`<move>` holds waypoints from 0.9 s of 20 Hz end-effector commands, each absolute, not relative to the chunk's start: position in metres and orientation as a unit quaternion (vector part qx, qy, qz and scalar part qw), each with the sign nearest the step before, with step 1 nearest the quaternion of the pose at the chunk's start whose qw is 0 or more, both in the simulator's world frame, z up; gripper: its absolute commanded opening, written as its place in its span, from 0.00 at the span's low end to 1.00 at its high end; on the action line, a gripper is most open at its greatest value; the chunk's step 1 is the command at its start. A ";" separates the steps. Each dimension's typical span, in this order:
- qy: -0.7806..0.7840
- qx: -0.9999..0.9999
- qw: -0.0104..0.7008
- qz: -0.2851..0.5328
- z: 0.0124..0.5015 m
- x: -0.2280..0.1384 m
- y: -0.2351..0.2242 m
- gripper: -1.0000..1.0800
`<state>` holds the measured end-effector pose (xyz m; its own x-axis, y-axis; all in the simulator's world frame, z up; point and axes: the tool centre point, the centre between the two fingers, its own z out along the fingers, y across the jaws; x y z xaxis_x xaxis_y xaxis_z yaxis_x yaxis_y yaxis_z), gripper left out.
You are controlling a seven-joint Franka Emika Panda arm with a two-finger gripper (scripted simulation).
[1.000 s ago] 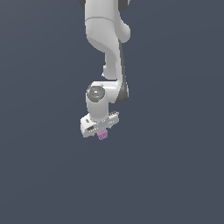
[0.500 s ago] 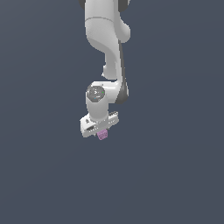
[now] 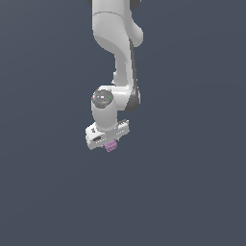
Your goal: Pick up the object and move it to a goal position.
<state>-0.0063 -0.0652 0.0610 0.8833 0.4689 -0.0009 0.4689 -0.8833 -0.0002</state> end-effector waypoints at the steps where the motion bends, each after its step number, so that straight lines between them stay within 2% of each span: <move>1: 0.241 0.970 0.000 0.000 0.075 -0.005 -0.070 0.00; 7: 0.242 0.970 0.000 0.000 0.124 0.000 -0.085 0.00; 18: 0.242 0.970 0.000 0.000 0.242 0.013 -0.122 0.00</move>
<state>0.0114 -0.1173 0.2256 0.8830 0.4693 0.0014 0.4693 -0.8830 0.0001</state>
